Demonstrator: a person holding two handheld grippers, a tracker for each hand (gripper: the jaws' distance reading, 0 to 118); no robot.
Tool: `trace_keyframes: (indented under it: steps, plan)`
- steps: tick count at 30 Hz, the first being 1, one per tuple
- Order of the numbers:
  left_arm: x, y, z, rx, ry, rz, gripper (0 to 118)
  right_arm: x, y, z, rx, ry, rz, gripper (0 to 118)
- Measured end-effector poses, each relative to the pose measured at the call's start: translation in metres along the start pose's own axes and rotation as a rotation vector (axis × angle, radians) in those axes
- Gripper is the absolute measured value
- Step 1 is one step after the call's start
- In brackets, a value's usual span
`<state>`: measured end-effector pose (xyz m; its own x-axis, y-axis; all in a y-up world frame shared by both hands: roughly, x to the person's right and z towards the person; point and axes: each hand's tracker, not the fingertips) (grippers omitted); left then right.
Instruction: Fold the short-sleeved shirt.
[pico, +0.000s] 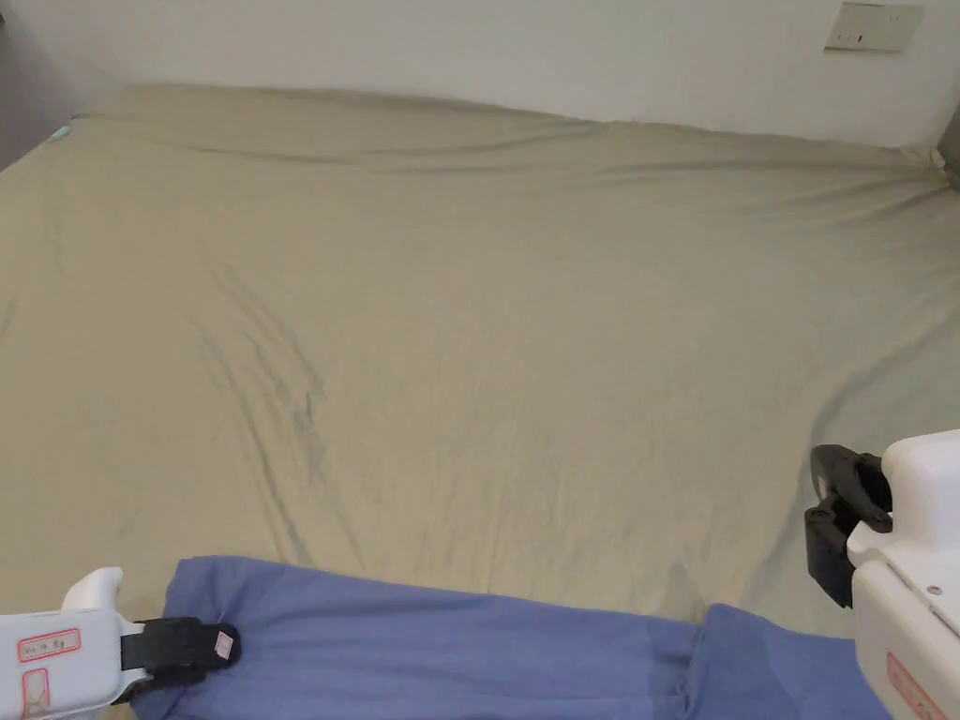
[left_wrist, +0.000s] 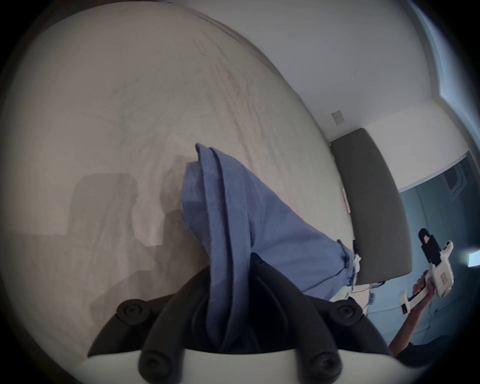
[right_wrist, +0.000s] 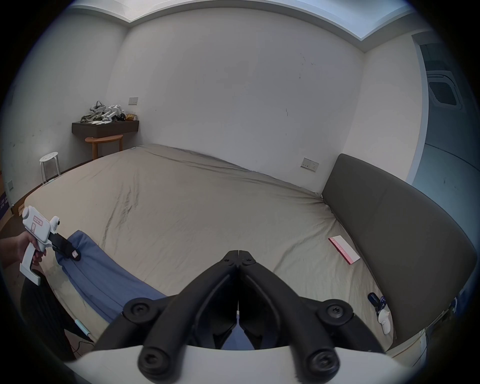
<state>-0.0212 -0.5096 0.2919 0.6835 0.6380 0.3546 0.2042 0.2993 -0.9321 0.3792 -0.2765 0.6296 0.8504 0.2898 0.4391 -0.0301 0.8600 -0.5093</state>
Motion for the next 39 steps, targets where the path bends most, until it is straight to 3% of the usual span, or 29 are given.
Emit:
trace_keyframes:
  steps: [6, 9, 12, 14, 20, 29, 39]
  plan:
    - [-0.005, 0.001, 0.026, 0.063, -0.03, 0.02, 8, -0.001, 0.001, 0.004, 0.001, -0.009, 0.022, 2]
    - [0.003, 0.006, 0.042, 0.129, 0.057, -0.041, 8, 0.003, 0.002, 0.004, 0.001, -0.016, 0.011, 2]
    - [-0.017, 0.019, 0.059, 0.152, 0.038, 0.02, 8, 0.005, 0.003, 0.006, 0.006, -0.02, 0.001, 2]
    - [-0.002, 0.017, 0.067, 0.159, 0.064, -0.059, 8, 0.006, 0.002, 0.007, 0.009, -0.022, 0.0, 2]
    - [0.07, 0.013, 0.07, 0.144, 0.03, -0.116, 8, 0.007, 0.002, 0.011, 0.01, -0.018, -0.01, 2]
    - [0.167, -0.004, 0.004, 0.02, -0.021, -0.235, 8, 0.024, -0.004, 0.024, 0.024, -0.032, -0.038, 2]
    - [0.2, -0.031, -0.111, -0.099, 0.085, -0.215, 12, 0.046, -0.018, 0.03, 0.009, -0.056, -0.072, 2]
